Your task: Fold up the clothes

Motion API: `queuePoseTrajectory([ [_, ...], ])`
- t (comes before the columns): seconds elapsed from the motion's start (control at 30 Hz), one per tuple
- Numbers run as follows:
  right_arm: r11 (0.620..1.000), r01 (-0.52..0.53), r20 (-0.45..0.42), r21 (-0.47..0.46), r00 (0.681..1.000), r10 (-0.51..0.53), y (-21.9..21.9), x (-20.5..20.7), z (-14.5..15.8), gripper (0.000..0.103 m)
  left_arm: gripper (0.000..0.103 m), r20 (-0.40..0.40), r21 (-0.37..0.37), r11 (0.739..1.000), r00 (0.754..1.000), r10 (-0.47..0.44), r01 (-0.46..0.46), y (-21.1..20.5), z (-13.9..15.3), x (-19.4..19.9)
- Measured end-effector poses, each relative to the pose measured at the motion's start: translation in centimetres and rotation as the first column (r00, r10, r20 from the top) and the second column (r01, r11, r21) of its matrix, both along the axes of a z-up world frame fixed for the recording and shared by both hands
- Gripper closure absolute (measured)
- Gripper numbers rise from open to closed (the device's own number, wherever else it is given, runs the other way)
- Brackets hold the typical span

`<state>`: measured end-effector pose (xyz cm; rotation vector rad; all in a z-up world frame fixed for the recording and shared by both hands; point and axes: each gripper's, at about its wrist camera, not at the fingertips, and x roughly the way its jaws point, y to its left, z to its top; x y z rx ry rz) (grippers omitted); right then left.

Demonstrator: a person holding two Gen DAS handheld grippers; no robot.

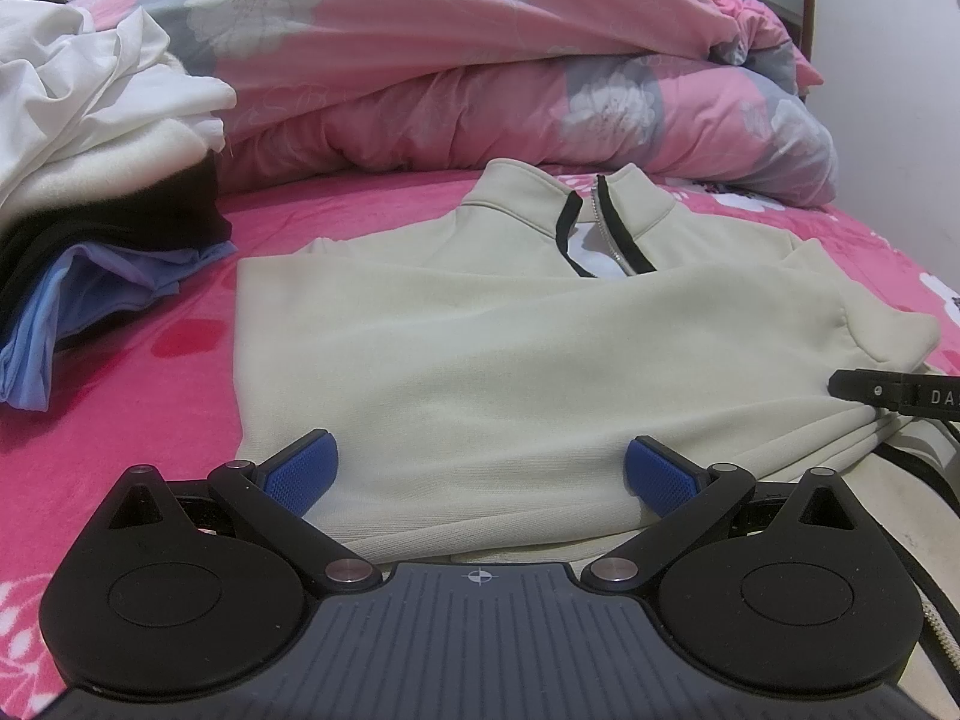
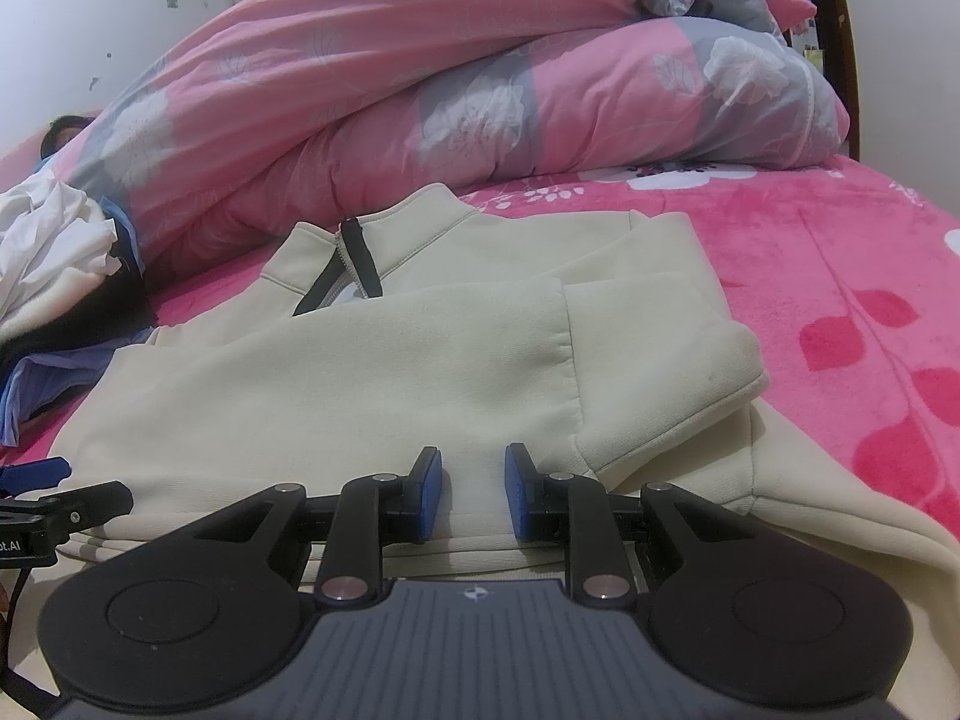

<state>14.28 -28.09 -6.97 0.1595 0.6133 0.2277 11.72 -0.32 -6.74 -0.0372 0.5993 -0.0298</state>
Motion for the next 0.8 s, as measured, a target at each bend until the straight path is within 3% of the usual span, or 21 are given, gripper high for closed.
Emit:
queuePoseTrajectory([
  [0.8, 1.0, -0.002, 0.0, 0.013, 1.0, 0.002, -0.16, -0.01, -0.07, 0.079, 0.0, 0.0, 0.0, 1.0, 1.0, 0.002, -0.002, 0.01, 0.01, 0.01],
])
